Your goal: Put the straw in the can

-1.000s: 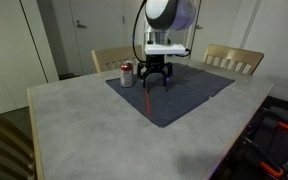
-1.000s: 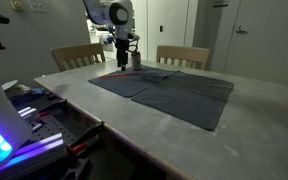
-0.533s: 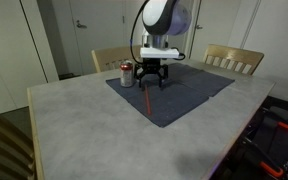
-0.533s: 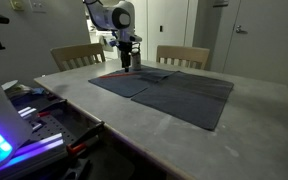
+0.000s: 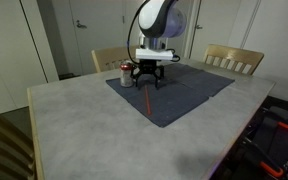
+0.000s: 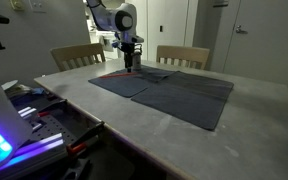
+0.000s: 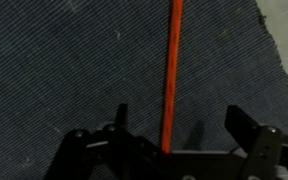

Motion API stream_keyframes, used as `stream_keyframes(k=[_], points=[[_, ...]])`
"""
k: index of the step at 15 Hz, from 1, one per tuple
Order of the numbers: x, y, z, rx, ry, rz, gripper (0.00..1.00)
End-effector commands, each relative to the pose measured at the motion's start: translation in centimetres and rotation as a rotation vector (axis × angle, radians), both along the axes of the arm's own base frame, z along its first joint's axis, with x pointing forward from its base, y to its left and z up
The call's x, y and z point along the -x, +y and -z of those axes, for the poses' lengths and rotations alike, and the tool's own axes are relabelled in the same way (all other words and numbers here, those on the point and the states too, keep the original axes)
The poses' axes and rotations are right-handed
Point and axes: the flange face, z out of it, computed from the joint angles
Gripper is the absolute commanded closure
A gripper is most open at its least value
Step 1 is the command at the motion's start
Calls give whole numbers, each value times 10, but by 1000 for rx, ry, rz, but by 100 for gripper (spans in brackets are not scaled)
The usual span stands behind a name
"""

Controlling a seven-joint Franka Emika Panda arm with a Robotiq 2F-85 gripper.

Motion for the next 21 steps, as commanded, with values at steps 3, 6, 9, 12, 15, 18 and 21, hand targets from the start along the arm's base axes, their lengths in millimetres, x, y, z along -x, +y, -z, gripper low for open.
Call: stream_keyframes(k=[3,6,9,12,15,18,21], points=[[-18,-6,0,0,-16,47,14],[-25,-13,1,-8,-14,70,13],[-26,-18,6,-21,-12,91,18],[-25,-22,19,-34,7,109,22],[-23,-22,30,-37,23,120,28],[-23,-20,30,-35,20,121,34],[-22,-19,29,-33,19,119,33]])
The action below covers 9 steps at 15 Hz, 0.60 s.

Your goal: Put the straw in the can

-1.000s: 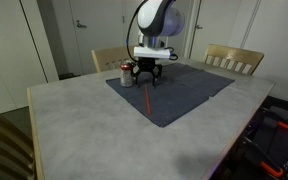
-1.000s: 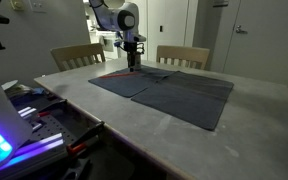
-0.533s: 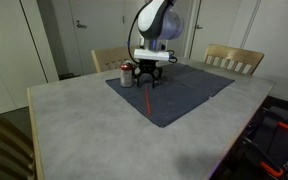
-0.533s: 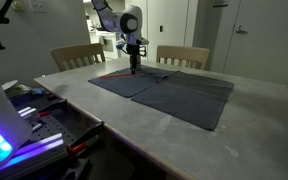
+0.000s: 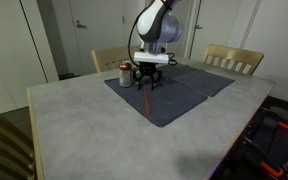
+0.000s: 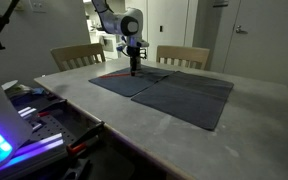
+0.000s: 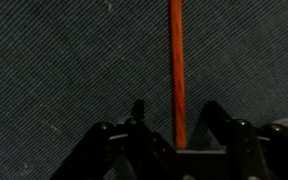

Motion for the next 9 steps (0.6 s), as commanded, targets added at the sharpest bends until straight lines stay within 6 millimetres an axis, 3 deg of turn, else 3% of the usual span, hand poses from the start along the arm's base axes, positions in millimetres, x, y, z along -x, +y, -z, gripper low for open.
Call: stream_keyframes(k=[1,4,6,8,9], points=[[0,3,8,-11,11,7,29],[3,6,10,-10,12,3,32],[5,8,11,-8,14,1,46],[6,9,10,-9,14,1,69],[7,9,11,-9,13,0,76]])
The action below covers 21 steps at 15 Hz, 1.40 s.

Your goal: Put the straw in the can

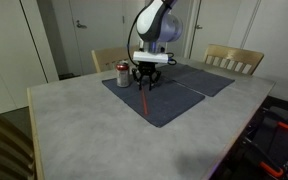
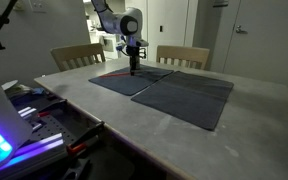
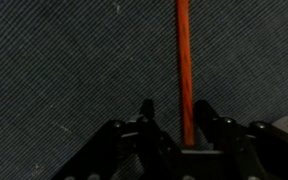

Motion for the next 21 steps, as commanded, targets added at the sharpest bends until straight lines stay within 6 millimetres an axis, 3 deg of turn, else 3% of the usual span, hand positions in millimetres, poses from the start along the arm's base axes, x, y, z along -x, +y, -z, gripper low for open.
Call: stream_keyframes(k=[1,3,4,21], points=[[8,6,14,-7,16,5,84],[10,7,15,-7,17,3,98],[11,8,15,-7,17,2,99],[18,0,9,-20,115,85,98]])
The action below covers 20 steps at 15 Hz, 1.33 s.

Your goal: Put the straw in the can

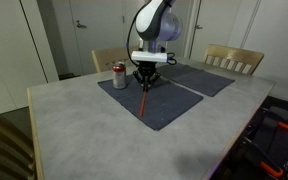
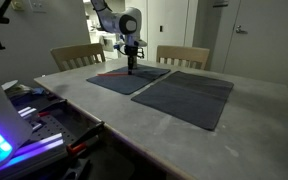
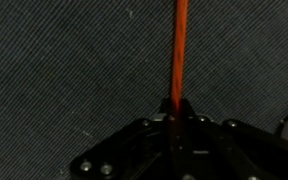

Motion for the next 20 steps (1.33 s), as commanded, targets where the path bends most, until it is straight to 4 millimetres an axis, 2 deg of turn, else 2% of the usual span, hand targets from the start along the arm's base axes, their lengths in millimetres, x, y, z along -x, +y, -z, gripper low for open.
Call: stream_keyframes(k=[1,10,13,16,20], points=[[11,-7,11,-23,75,30,98],[8,-40,21,-81,129,128,98],[9,-49,16,-87,129,155,98],[9,-45,6,-97,127,116,98],[20,-43,-4,-139,189,16,98]])
